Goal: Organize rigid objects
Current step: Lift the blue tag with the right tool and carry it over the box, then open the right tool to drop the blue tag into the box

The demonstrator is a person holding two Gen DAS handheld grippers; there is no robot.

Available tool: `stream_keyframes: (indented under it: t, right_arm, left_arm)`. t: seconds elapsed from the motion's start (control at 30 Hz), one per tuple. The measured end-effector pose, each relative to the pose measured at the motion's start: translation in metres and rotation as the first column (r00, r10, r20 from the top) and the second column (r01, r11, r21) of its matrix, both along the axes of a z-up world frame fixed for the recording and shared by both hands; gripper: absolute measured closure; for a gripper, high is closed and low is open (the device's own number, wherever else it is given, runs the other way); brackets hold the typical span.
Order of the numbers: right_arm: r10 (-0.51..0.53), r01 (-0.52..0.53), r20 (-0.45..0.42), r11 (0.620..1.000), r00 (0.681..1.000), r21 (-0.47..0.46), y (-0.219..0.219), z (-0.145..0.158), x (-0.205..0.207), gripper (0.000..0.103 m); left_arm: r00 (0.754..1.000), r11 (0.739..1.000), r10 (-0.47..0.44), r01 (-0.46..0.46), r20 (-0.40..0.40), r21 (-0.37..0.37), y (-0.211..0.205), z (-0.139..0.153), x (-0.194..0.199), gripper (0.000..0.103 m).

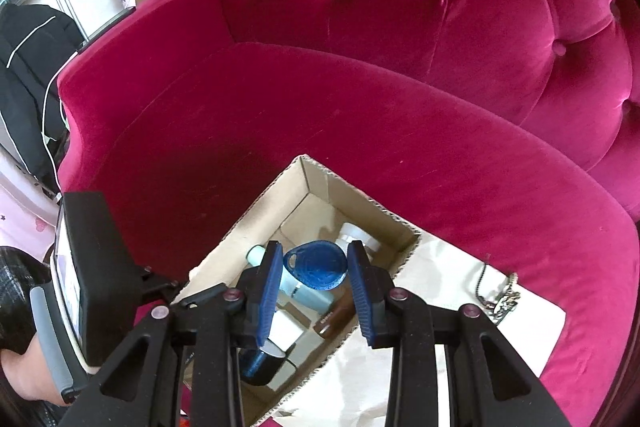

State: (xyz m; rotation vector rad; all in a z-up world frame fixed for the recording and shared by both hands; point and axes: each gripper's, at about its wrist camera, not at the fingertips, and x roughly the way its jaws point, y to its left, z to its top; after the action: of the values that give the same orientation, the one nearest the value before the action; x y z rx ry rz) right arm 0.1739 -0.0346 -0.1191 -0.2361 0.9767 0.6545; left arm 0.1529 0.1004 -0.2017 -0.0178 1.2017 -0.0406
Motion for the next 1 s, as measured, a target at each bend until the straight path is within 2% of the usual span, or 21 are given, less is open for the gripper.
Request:
stream_keyframes:
  t: [0.33, 0.63, 0.73, 0.8, 1.0]
  right_arm:
    - [0.009, -0.009, -0.037, 1.000, 0.999, 0.006, 0.013, -0.014, 0.007, 0.068]
    - [0.003, -0.003, -0.038, 1.000, 0.999, 0.010, 0.015, -0.010, 0.011, 0.067]
    - [-0.008, 0.008, -0.024, 1.000, 1.000, 0.003, 0.017, -0.009, 0.013, 0.047]
    - [-0.021, 0.021, -0.018, 1.000, 1.000, -0.003, 0.017, -0.010, 0.014, 0.040]
    - [-0.078, 0.078, -0.007, 0.997, 0.997, -0.012, 0.008, -0.012, 0.021, 0.008]
  left_arm:
    - [1.000, 1.000, 0.001, -0.001, 0.000, -0.001, 0.000, 0.000, 0.000, 0.099]
    - [1.000, 1.000, 0.002, -0.002, 0.000, -0.002, 0.000, 0.001, 0.000, 0.099]
    - [1.000, 1.000, 0.004, -0.004, 0.000, -0.005, 0.000, 0.001, 0.000, 0.099]
    - [1.000, 1.000, 0.005, -0.005, 0.000, -0.006, 0.001, 0.001, 0.000, 0.099]
    - [1.000, 1.000, 0.006, -0.006, -0.001, -0.008, 0.003, -0.001, 0.001, 0.099]
